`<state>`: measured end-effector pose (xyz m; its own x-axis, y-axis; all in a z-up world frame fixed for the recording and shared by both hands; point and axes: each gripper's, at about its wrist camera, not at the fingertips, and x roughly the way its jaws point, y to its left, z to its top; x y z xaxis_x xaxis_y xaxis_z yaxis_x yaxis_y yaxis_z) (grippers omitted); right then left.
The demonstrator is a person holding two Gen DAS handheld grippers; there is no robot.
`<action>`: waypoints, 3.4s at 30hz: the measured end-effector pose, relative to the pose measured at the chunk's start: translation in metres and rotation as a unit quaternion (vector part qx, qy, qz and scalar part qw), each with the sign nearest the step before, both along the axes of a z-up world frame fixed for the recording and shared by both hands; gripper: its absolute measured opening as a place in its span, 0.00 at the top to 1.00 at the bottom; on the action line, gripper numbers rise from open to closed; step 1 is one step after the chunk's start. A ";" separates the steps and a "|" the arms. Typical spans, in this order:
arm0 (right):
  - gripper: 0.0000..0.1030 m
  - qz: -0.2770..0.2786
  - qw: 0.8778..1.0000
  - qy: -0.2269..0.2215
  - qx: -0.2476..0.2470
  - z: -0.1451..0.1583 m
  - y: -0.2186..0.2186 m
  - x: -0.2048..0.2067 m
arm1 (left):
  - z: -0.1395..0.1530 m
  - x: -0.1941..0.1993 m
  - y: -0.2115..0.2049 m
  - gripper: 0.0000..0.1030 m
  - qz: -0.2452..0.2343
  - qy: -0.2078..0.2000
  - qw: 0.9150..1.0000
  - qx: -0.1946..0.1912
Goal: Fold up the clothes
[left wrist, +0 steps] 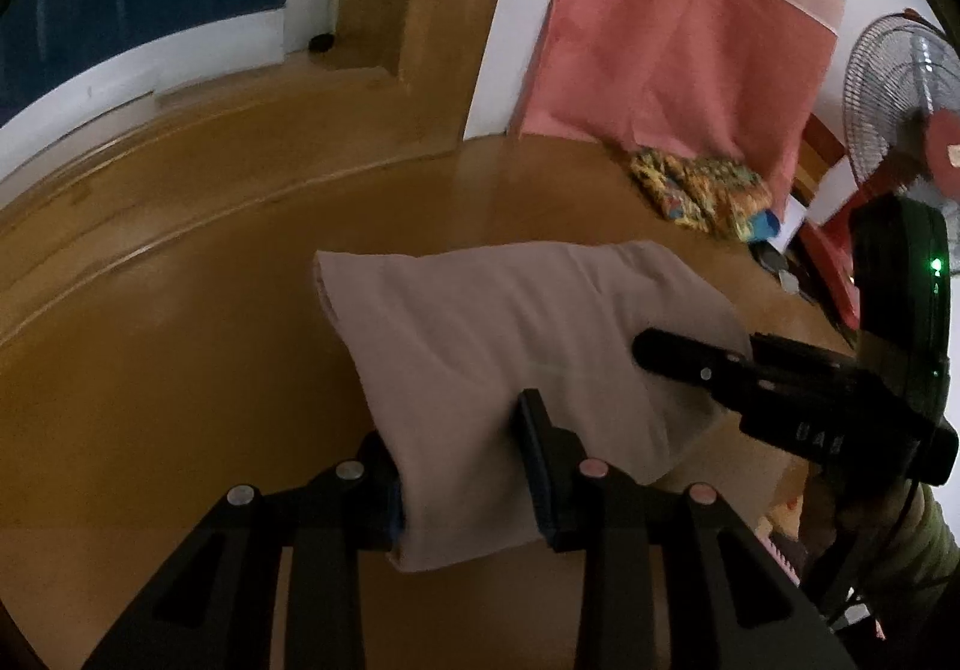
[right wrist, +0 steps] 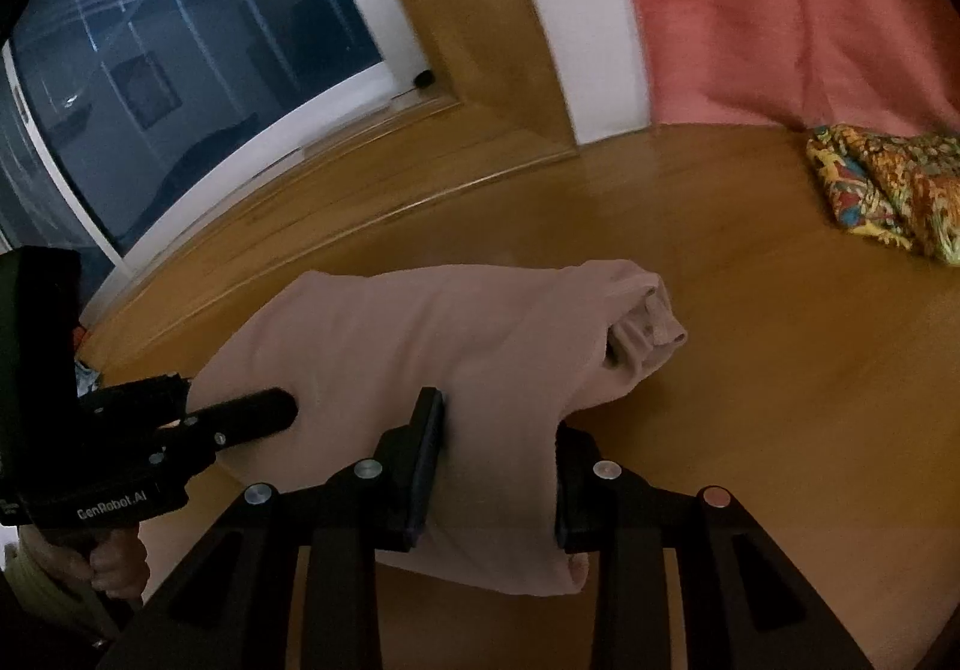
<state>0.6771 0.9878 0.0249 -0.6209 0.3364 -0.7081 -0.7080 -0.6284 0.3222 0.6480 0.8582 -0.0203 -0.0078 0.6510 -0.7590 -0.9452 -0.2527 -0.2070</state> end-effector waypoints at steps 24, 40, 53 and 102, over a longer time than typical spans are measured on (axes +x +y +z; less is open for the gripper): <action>0.59 0.132 0.989 -0.047 0.043 -0.004 0.144 0.044 | 0.003 0.056 0.084 0.70 0.138 0.046 0.989 -0.016; 0.64 0.149 0.988 0.037 -0.032 -0.034 0.193 0.010 | -0.011 0.021 0.130 0.70 0.128 0.017 0.991 0.019; 0.65 0.164 0.984 -0.061 0.038 -0.022 0.131 0.031 | -0.030 0.043 0.115 0.70 0.107 0.018 0.994 -0.016; 0.24 0.104 0.983 -0.153 0.022 -0.008 0.078 0.090 | -0.016 0.131 0.066 0.47 0.228 0.016 0.968 -0.106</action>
<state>0.7672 1.0661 0.0172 -0.4393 0.2604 -0.8597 -0.6229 -0.7779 0.0827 0.7792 0.9247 -0.0362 -0.2841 0.4045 -0.8693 -0.7307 -0.6783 -0.0769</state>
